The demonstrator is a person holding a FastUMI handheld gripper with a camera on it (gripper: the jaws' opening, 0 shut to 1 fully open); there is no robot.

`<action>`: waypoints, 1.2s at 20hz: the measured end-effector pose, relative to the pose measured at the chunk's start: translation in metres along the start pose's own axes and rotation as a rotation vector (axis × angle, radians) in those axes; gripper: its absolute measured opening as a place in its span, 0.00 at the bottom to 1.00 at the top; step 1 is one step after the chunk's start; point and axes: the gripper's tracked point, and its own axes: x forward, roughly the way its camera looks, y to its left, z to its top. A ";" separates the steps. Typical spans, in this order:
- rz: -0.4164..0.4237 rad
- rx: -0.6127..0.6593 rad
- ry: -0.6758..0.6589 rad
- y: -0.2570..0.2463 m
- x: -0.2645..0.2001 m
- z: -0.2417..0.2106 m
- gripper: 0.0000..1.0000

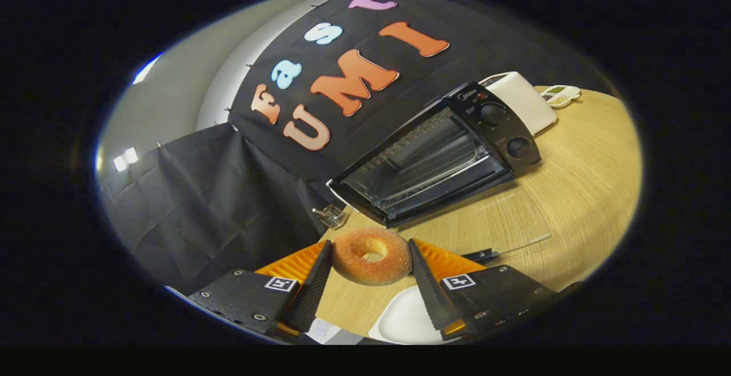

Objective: Open the toaster oven, put the food inside, and close the toaster oven door.

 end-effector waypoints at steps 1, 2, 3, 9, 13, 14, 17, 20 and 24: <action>-0.002 0.015 -0.009 0.000 0.009 0.009 0.77; -0.004 0.032 -0.021 0.000 0.014 0.016 0.77; -0.012 0.057 -0.028 -0.002 0.022 0.022 0.77; -0.054 0.169 -0.070 -0.020 0.066 0.058 0.77; -0.107 0.129 -0.084 -0.032 0.091 0.076 0.77; -0.115 0.110 -0.091 -0.033 0.095 0.081 0.77; -0.146 0.083 -0.107 -0.046 0.111 0.090 0.77; -0.167 0.133 -0.100 -0.058 0.124 0.092 0.77; -0.206 0.091 -0.098 -0.071 0.141 0.095 0.77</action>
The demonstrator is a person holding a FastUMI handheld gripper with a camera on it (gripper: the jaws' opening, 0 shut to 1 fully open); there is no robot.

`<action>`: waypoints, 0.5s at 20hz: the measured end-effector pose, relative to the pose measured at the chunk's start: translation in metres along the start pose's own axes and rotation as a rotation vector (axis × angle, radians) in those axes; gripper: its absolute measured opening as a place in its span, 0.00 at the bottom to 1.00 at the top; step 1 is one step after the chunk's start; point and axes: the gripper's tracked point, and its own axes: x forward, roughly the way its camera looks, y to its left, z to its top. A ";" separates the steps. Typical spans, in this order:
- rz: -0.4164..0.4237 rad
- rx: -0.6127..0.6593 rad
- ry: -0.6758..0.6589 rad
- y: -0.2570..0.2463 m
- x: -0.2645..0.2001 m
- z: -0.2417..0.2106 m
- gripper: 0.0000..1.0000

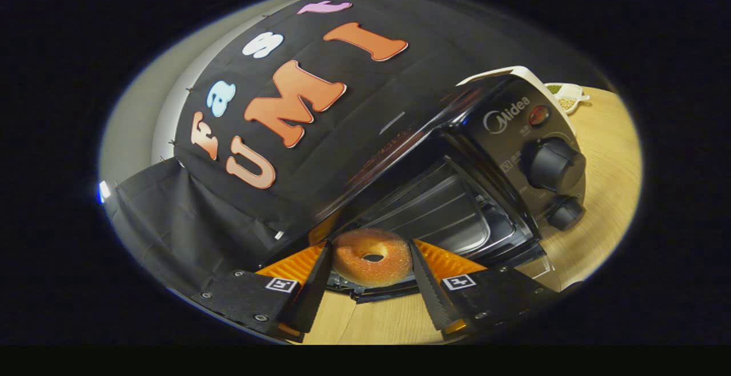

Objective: Open the toaster oven, put the food inside, and close the toaster oven door.

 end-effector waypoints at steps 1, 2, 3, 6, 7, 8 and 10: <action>-0.012 -0.020 -0.008 -0.002 0.006 0.002 0.77; -0.030 -0.046 -0.018 -0.006 0.013 0.005 0.77; -0.049 -0.064 -0.030 -0.012 0.018 0.008 0.77; -0.090 -0.090 -0.051 -0.020 0.026 0.012 0.79; -0.097 -0.099 -0.054 -0.020 0.026 0.013 0.80; -0.105 -0.119 -0.058 -0.020 0.026 0.013 0.79; -0.121 -0.161 -0.073 -0.021 0.028 0.017 0.81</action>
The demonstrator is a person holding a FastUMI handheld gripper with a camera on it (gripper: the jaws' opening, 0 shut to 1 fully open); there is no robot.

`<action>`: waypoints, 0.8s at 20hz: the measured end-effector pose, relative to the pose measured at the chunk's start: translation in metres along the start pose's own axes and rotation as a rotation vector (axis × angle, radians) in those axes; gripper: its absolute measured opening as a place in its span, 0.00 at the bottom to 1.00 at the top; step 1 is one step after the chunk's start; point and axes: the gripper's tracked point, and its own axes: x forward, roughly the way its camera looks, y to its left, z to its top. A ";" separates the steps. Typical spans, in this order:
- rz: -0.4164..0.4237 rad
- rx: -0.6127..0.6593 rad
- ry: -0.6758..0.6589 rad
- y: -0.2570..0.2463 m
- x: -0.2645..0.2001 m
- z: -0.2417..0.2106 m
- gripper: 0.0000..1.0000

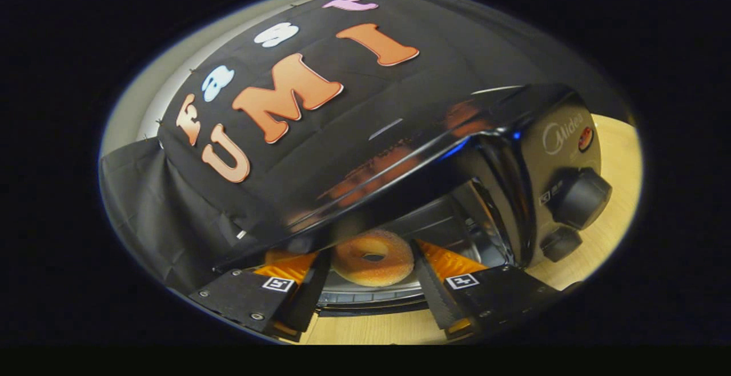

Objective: Open the toaster oven, put the food inside, and close the toaster oven door.

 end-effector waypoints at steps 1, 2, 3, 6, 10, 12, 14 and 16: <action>-0.009 -0.020 -0.009 -0.002 0.000 0.002 0.82; -0.012 -0.051 -0.019 -0.002 -0.001 0.005 0.82; -0.014 -0.088 -0.036 0.000 -0.002 0.007 0.83; -0.040 -0.222 -0.096 -0.004 -0.012 0.017 0.86; -0.038 -0.303 -0.124 0.001 -0.016 0.020 0.95; -0.024 -0.321 -0.110 0.005 -0.022 0.018 0.97; -0.026 -0.351 -0.095 0.005 -0.033 0.016 0.97; -0.016 -0.387 -0.082 0.009 -0.050 0.013 0.97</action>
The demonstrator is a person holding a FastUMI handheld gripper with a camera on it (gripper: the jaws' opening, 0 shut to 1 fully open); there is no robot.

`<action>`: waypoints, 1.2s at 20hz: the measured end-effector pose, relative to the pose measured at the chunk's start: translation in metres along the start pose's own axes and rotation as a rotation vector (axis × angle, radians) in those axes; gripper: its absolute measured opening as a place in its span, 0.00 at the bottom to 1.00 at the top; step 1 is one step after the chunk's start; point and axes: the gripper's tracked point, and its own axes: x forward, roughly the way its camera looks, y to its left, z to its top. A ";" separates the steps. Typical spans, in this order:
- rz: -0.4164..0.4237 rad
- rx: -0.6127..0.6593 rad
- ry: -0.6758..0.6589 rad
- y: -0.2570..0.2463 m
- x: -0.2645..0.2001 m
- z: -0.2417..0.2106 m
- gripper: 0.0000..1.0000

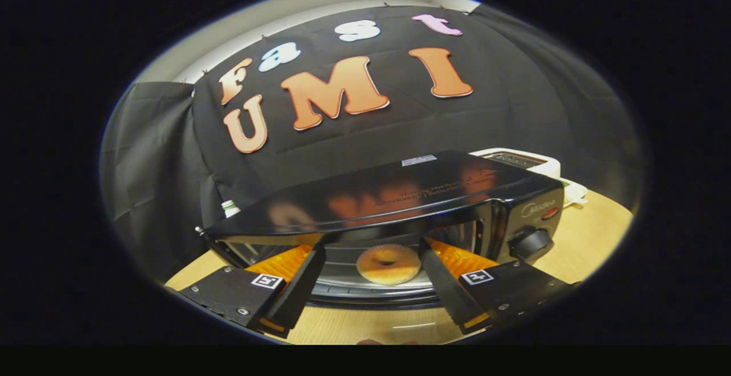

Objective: Open the toaster oven, put the food inside, and close the toaster oven door.

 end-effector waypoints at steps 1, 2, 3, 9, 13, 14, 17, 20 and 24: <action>0.006 -0.022 0.005 0.000 -0.011 -0.001 0.98; 0.013 -0.042 -0.002 0.001 -0.023 0.001 0.98; 0.023 -0.060 -0.004 0.003 -0.034 0.002 0.98; 0.118 -0.079 0.021 0.021 -0.097 -0.010 0.97; 0.119 -0.123 0.066 0.020 -0.124 -0.036 0.97; 0.120 -0.137 0.079 0.020 -0.130 -0.044 0.97; 0.129 -0.189 0.113 0.022 -0.146 -0.068 0.97; 0.138 -0.204 0.167 0.020 -0.159 -0.095 0.97; 0.130 -0.160 0.235 0.015 -0.168 -0.125 0.97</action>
